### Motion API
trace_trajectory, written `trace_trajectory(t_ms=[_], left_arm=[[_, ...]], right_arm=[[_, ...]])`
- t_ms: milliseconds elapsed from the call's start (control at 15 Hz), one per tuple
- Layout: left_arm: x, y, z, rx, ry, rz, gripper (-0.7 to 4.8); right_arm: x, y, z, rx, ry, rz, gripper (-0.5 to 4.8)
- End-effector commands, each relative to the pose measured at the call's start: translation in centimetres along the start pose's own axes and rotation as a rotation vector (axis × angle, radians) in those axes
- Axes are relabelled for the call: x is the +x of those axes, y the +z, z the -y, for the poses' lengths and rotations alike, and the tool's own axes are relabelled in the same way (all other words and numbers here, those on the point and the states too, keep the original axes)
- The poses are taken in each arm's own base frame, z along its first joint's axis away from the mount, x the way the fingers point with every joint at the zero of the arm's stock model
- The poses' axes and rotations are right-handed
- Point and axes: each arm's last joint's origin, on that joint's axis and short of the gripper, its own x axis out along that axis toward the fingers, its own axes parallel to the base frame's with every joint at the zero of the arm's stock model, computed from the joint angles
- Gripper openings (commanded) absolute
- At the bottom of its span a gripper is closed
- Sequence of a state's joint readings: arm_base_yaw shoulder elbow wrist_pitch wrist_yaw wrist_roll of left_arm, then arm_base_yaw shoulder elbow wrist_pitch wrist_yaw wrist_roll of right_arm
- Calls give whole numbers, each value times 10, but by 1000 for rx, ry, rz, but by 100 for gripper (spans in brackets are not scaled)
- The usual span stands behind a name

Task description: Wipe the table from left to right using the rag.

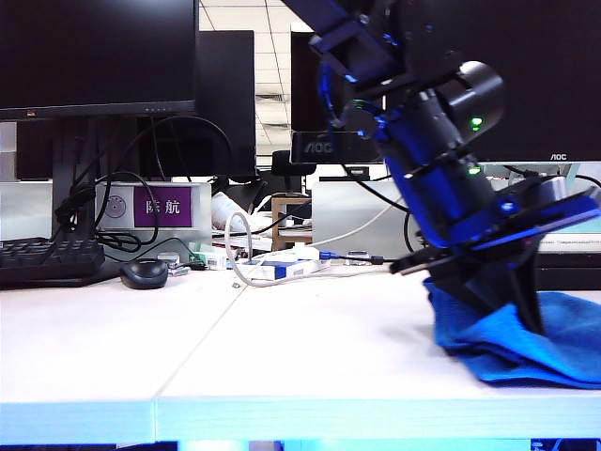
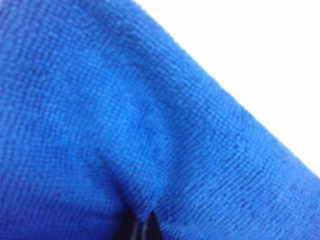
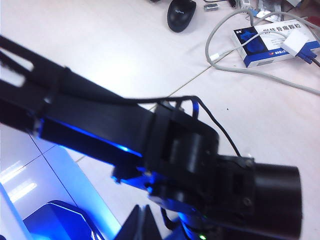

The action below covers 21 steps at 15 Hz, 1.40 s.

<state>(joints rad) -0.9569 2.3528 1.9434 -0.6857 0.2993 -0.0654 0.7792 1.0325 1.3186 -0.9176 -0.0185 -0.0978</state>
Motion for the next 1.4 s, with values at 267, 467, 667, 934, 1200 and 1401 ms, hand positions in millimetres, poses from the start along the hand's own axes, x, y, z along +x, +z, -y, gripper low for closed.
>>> trace_trajectory(t_ms=[267, 467, 667, 934, 1200, 1401], left_arm=[[26, 7, 11, -11, -11, -18, -6], [34, 14, 20, -21, -34, 28, -6], [36, 19, 29, -32, -69, 85, -6], [38, 25, 36, -35, -111, 146, -6], [53, 22, 35, -75, -155, 141, -6], [59, 21, 34, -94, -164, 140, -6]], right_arm=[[-3, 2, 0, 19, -2, 20, -4], [-3, 2, 0, 19, -2, 20, -4], [-3, 2, 0, 19, -2, 22, -4], [-3, 3, 0, 19, -2, 23, -4], [-3, 3, 0, 19, 0, 28, -4], [-3, 3, 0, 19, 1, 28, -4]])
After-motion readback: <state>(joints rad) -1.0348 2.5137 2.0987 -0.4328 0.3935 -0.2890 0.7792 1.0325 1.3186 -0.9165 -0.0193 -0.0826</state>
